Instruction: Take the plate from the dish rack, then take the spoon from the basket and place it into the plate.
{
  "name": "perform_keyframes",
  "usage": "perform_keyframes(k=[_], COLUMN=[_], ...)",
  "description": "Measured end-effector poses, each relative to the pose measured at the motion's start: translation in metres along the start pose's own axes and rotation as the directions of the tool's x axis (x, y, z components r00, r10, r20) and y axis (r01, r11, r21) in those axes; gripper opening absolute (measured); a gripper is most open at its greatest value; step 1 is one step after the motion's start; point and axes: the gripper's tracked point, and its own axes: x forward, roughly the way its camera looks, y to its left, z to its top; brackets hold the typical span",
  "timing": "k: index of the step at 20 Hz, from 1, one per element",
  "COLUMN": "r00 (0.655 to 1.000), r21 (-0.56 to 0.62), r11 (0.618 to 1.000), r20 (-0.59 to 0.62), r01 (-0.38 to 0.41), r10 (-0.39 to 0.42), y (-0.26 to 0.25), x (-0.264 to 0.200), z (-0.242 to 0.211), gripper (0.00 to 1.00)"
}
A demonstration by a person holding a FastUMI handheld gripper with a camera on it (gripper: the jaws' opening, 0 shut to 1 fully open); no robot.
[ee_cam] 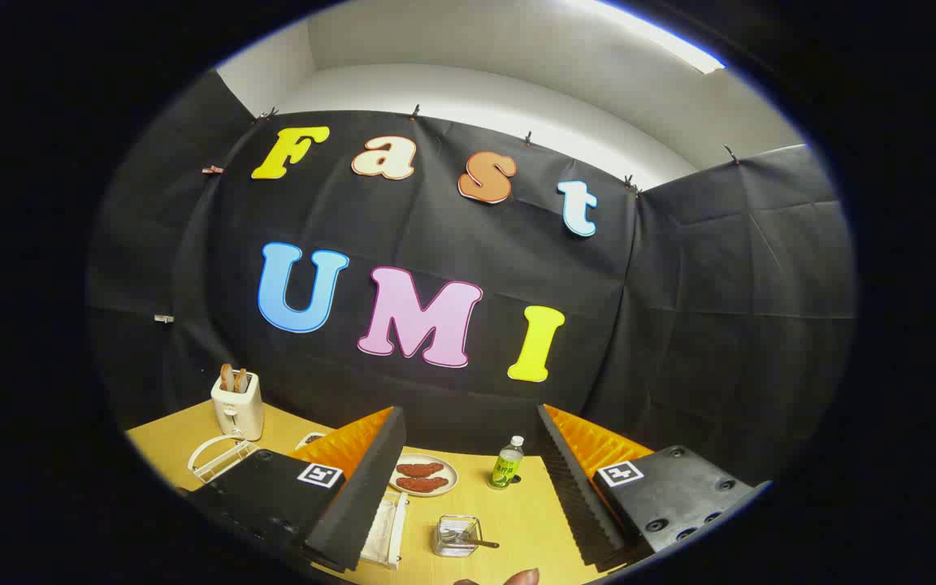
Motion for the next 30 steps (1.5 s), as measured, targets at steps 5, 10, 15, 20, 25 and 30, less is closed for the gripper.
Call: perform_keyframes(k=[5,10,15,20,25,30], r00=[1.0,0.999,0.999,0.999,0.998,0.996], r21=[0.013,0.019,0.022,0.024,0.023,0.037], r11=[1.0,1.0,1.0,1.0,1.0,0.999], r20=[-0.015,-0.036,-0.048,-0.052,-0.057,-0.084], r01=[0.006,0.01,0.006,0.008,0.007,-0.03], r10=[-0.006,-0.009,-0.005,-0.006,-0.006,0.033], y=[0.0,-0.001,0.001,0.003,0.005,0.021], x=[-0.003,-0.003,-0.002,0.0,0.002,0.01], z=[-0.006,-0.013,-0.017,-0.018,-0.02,-0.024], gripper=[0.97,0.98,0.97,0.97,0.98,0.97])
